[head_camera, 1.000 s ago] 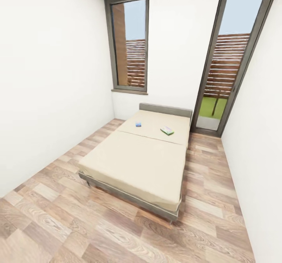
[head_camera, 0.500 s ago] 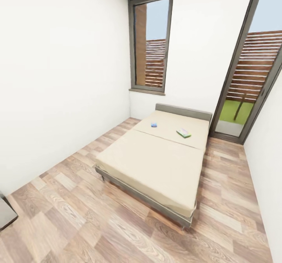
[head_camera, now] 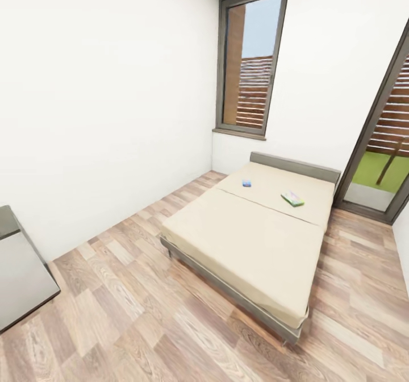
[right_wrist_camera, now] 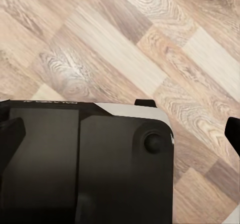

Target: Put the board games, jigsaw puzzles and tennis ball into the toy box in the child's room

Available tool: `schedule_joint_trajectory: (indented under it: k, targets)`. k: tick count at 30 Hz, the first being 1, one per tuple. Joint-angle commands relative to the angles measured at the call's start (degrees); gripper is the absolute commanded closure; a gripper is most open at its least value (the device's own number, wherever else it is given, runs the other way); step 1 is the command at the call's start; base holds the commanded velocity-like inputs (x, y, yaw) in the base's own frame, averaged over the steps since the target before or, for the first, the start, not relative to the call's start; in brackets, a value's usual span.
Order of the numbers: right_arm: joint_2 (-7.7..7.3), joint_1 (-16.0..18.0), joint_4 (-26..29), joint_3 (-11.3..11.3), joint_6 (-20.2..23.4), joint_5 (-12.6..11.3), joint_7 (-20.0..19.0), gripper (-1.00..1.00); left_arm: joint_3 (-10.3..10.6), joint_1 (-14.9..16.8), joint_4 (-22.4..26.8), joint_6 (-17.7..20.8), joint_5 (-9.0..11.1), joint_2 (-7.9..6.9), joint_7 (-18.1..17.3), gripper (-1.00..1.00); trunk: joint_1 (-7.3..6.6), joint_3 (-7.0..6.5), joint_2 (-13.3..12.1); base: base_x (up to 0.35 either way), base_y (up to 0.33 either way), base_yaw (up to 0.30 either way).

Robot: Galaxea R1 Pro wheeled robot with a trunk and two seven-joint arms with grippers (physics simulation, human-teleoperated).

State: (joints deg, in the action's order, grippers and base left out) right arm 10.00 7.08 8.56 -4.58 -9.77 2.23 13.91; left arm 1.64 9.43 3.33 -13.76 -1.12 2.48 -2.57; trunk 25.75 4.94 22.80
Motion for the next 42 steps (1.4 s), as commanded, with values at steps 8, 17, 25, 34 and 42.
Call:
schedule_joint_trajectory:
  k: [8,17,25,34,42]
  targets:
    - [0.00,0.02,-0.04,-0.43,0.01,0.23,0.50,-1.00,0.17,0.08,-0.07,-0.22,-0.11,-0.02,0.01,-1.00,0.03,0.12,0.12,0.000,0.000,0.292]
    - [0.00,0.03,-0.04,-0.43,0.01,0.23,0.50,-1.00,0.21,0.08,-0.07,-0.22,-0.16,0.01,0.01,-1.00,0.03,0.12,0.12,0.000,0.000,0.292]
    - [0.00,0.04,-0.04,-0.43,0.01,0.23,0.50,-1.00,0.20,0.07,-0.07,-0.22,-0.18,-0.02,0.01,-1.00,0.03,0.12,0.12,0.000,0.000,0.292]
    - [0.00,0.03,-0.04,-0.43,0.01,0.23,0.50,-1.00,0.24,0.08,-0.07,-0.22,-0.19,-0.02,0.02,-1.00,0.03,0.12,0.12,0.000,0.000,0.291]
    - [0.00,0.04,-0.04,-0.43,0.01,0.23,0.50,-1.00,0.29,0.06,-0.07,-0.29,-0.20,-0.02,0.02,-1.00,0.03,0.12,0.12,0.095,0.000,0.291]
